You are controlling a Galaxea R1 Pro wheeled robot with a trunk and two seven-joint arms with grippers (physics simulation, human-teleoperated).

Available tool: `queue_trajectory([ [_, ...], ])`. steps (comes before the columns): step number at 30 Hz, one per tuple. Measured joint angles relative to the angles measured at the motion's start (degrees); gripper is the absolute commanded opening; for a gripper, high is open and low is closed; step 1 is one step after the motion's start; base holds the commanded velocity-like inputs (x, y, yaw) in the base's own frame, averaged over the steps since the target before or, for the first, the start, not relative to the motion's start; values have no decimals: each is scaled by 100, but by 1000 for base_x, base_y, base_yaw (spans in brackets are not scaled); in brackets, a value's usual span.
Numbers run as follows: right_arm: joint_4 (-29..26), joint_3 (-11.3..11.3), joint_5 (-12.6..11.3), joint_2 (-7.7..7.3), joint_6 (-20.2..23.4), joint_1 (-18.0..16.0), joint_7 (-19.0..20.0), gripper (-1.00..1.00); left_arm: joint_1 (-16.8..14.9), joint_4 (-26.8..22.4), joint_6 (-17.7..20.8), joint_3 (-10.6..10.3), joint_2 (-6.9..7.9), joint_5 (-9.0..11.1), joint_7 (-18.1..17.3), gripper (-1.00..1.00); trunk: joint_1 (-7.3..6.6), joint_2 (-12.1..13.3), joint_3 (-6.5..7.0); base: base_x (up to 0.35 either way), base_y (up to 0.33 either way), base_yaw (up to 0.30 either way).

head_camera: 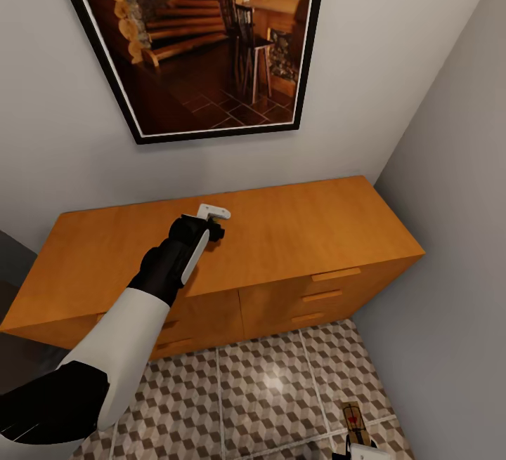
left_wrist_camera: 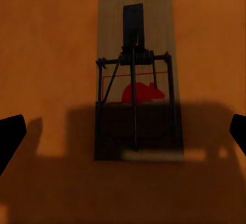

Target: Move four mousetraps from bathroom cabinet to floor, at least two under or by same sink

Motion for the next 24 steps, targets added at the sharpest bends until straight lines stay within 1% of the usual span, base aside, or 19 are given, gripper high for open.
queue_trajectory([
  [11,0,0,0,2,7,0,1,-100,19,-47,-36,5,0,2,-16,100,0,0,0,0,0,0],
  [18,0,0,0,2,9,0,1,-100,26,-6,-317,9,8,9,-19,100,0,0,0,0,0,0],
  [20,0,0,2,2,9,0,0,-100,26,-5,-327,9,8,23,-20,100,0,0,0,0,0,0],
  [24,0,0,1,2,9,0,0,-100,26,-3,-343,13,8,129,-26,100,0,0,0,0,0,0],
])
